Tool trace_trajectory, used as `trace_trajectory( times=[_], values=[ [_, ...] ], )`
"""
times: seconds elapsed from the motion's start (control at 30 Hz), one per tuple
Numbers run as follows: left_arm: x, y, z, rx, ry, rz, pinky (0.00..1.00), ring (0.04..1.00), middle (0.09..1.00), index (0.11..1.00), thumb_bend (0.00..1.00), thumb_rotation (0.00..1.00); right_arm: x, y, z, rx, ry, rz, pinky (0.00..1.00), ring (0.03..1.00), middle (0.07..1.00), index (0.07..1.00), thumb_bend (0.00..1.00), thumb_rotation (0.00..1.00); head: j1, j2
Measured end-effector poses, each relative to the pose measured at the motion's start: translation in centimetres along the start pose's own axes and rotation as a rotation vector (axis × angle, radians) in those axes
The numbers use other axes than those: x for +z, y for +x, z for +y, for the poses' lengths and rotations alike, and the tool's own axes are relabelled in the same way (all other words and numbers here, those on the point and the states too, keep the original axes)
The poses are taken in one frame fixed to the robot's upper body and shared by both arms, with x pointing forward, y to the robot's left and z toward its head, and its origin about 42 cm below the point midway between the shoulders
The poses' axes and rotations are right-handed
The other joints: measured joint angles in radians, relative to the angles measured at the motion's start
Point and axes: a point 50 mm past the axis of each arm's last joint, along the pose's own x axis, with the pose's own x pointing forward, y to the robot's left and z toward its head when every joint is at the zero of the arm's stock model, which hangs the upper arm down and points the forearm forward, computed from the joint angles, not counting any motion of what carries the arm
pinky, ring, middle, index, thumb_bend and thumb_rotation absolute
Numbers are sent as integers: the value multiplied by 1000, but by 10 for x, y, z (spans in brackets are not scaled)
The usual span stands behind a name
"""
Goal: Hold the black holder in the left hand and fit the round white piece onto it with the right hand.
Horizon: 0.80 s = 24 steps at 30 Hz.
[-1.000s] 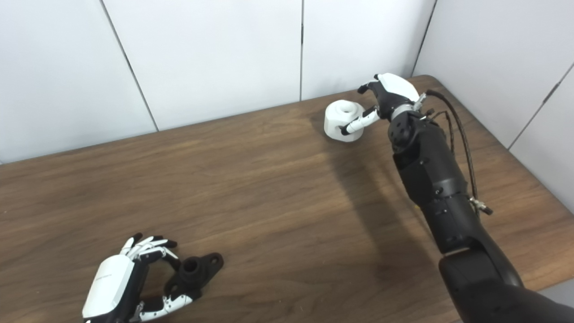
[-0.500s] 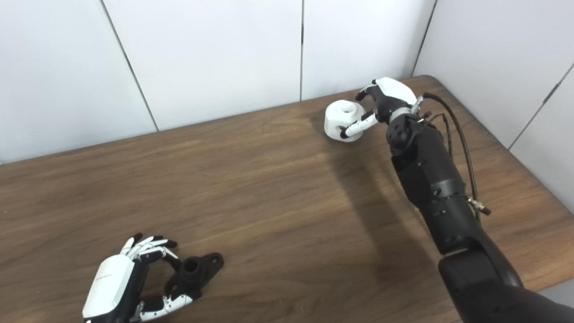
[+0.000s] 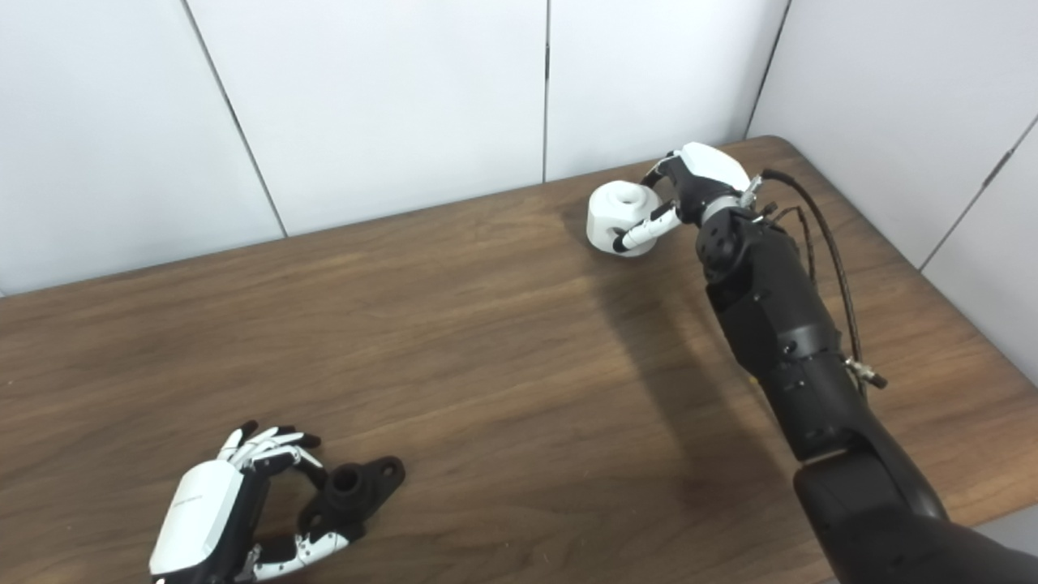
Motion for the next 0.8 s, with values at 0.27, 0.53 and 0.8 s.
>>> trace_trajectory(
  times=[0.27,0.53,0.8],
  values=[
    [0,0,0,0,0,0,976,850,758,485,519,41,0,0,0,2,3,-1,1000,1000,964,673,876,282,2,2],
    [0,0,0,0,-1,1,975,849,758,485,518,41,-1,0,-1,-30,37,-12,1000,1000,879,489,531,139,2,0],
    [1,0,-1,3,-4,2,973,844,754,485,519,41,-3,-2,4,-56,49,-28,1000,1000,855,485,524,132,6,-2]
  ],
)
